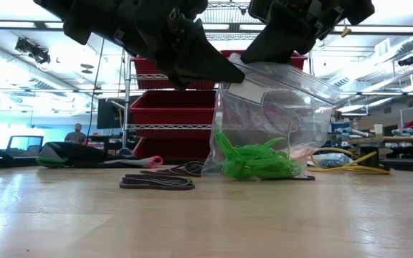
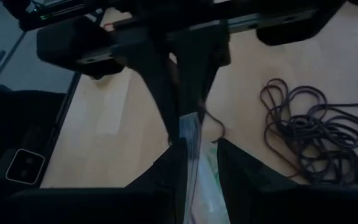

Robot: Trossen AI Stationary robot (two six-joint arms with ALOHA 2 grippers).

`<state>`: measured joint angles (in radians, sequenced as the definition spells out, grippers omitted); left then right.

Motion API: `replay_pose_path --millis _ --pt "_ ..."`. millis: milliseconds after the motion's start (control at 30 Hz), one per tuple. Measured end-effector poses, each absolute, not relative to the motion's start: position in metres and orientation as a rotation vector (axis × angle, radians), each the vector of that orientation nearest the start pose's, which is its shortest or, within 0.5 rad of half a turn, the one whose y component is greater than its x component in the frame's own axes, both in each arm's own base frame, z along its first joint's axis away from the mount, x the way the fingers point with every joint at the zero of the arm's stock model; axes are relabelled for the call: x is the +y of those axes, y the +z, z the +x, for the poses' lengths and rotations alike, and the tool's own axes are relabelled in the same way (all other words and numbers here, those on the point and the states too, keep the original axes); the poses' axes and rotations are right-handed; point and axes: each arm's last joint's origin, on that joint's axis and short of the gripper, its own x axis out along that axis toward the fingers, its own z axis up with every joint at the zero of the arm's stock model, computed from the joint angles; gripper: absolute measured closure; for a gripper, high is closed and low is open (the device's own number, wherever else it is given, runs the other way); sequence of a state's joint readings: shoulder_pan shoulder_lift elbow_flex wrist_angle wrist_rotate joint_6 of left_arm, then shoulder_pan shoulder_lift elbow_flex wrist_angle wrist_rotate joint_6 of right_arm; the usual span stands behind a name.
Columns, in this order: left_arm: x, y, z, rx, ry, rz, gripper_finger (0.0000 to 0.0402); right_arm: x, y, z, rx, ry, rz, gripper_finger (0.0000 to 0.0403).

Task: Sort rubber bands
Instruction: Open the transparent zip bag

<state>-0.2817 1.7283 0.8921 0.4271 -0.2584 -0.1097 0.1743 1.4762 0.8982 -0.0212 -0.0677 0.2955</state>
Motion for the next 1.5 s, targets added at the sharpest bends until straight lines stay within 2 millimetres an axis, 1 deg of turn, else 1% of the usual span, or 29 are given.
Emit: replay_pose_path --millis 133,267,433,567,700,833,1500 --pt "-0.093 0.184 0.346 0.397 -0.003 0.002 0.0400 0.050 0.235 0.305 0.611 0.131 0.260 0.0326" --pt "-0.093 0.184 0.346 0.400 -0.003 0.003 0.0400 0.046 0.248 0.299 0.565 0.126 0.267 0.0326" --pt "-0.093 0.184 0.346 0.400 -0.003 0.003 0.0400 0.047 0.257 0.294 0.544 0.150 0.282 0.0326" --pt "-0.093 0.184 0.346 0.398 -0.003 0.002 0.0400 0.054 0.255 0.292 0.565 0.176 0.290 0.0326" --pt "-0.093 0.184 0.346 0.397 -0.002 -0.001 0.0400 0.061 0.247 0.294 0.598 0.189 0.281 0.0326" --pt "-0.093 0.185 0.346 0.394 -0.002 -0.003 0.0400 0.063 0.238 0.299 0.627 0.186 0.280 0.0326" --pt "-0.093 0.185 0.346 0.394 -0.002 -0.006 0.0400 0.060 0.238 0.300 0.616 0.144 0.265 0.0326"
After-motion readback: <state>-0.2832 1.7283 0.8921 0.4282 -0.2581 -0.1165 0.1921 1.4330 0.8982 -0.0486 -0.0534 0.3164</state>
